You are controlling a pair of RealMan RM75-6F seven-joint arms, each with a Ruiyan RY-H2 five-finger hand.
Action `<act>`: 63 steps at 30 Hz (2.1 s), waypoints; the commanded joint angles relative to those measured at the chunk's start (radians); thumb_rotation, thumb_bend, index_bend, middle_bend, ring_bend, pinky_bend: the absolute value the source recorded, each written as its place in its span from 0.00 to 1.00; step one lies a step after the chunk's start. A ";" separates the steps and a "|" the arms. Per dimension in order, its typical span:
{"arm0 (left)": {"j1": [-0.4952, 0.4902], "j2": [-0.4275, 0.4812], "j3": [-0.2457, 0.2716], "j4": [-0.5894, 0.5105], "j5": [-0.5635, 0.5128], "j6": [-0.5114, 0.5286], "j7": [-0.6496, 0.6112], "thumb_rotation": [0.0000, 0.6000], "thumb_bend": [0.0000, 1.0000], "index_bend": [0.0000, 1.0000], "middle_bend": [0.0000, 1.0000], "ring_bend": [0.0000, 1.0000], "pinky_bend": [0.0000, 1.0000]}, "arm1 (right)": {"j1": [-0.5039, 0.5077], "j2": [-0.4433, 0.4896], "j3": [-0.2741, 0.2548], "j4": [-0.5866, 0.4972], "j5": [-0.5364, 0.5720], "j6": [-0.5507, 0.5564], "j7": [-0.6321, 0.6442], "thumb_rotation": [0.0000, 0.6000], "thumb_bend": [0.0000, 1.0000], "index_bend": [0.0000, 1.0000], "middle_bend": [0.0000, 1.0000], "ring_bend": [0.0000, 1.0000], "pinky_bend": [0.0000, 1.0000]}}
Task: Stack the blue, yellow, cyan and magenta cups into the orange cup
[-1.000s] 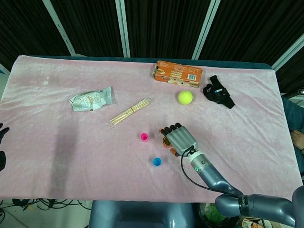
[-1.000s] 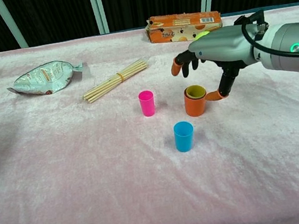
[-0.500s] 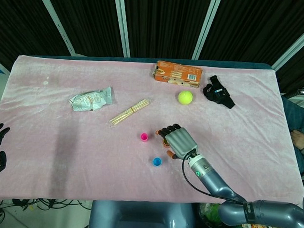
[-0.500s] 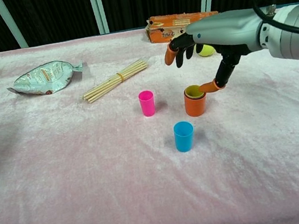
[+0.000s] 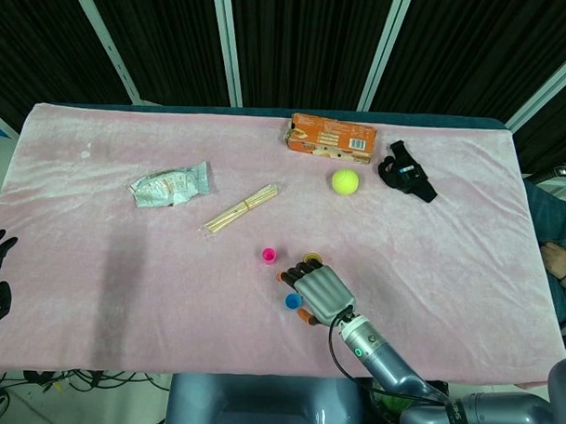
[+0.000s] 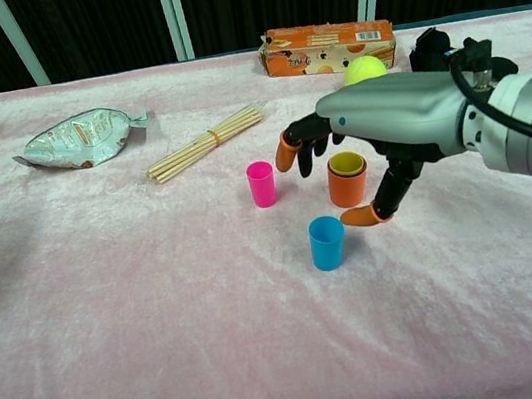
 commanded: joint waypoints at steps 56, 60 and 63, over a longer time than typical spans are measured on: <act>0.002 0.000 -0.002 -0.001 -0.004 0.002 0.009 1.00 0.71 0.09 0.03 0.00 0.01 | -0.055 -0.103 0.048 0.160 -0.123 -0.009 0.058 1.00 0.29 0.51 0.47 0.26 0.21; 0.001 0.000 -0.002 -0.001 -0.003 0.001 0.009 1.00 0.71 0.09 0.03 0.00 0.01 | -0.039 -0.059 0.083 0.136 -0.105 -0.019 0.041 1.00 0.29 0.51 0.47 0.26 0.21; 0.001 0.000 -0.001 -0.001 -0.004 0.001 0.010 1.00 0.71 0.09 0.03 0.00 0.01 | -0.026 -0.036 0.107 0.138 -0.079 -0.029 0.029 1.00 0.29 0.51 0.47 0.26 0.21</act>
